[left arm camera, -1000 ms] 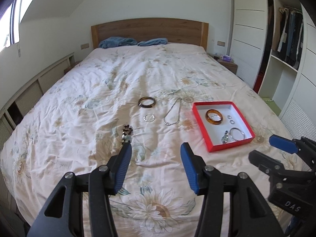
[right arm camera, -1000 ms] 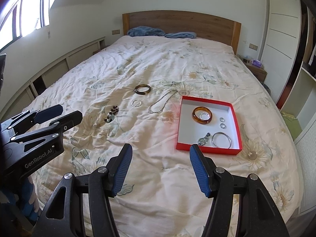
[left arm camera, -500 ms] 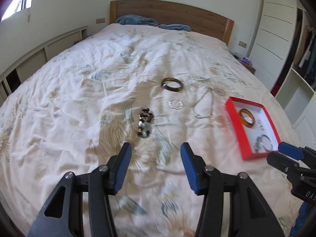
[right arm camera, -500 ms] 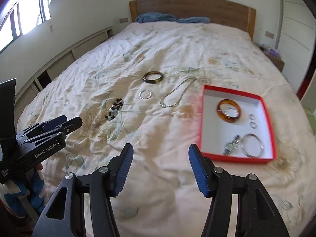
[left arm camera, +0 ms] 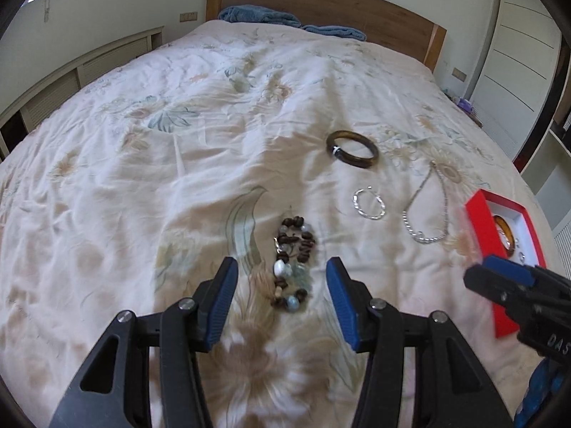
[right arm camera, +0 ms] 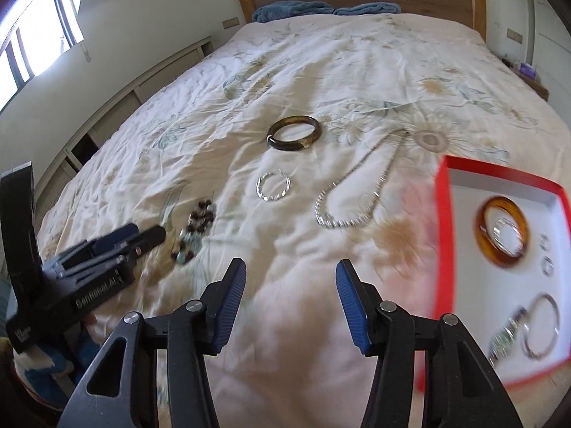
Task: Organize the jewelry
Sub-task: 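Grasp the beaded bracelet with the left tool while the right tool grasps the twisted silver hoop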
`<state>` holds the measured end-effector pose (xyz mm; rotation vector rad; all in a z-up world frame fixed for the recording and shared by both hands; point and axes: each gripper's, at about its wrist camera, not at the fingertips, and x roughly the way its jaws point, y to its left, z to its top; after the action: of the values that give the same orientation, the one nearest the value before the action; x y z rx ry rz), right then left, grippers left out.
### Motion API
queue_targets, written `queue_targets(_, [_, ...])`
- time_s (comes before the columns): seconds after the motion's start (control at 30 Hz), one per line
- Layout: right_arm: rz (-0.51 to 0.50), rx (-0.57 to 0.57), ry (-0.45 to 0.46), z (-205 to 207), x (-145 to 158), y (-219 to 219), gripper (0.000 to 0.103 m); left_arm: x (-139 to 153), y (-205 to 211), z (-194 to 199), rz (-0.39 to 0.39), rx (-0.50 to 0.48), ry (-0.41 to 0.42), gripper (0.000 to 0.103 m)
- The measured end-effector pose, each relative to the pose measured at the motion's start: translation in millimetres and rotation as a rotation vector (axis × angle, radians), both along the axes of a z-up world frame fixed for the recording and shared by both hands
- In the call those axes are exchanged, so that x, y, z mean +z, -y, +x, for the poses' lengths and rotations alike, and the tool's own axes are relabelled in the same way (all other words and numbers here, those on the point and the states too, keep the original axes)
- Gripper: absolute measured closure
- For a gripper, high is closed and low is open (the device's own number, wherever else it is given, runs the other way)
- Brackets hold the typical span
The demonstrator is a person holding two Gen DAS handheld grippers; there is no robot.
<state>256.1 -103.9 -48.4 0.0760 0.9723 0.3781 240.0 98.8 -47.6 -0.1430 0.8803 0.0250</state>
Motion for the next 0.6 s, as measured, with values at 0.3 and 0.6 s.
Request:
queue_targets(0.3, [0.022,0.050,-0.008,60.1,-27.8,-35.2,0.051,-29.7,-5.0,22.2,-0.058,-0.033,-0.046,0.054])
queue_targets(0.6, [0.011,0.071,-0.027,102.6,-47.5,-56.3,0.051,-45.1,-8.2,25.0,-0.073,-0.042,-0.053,0.055])
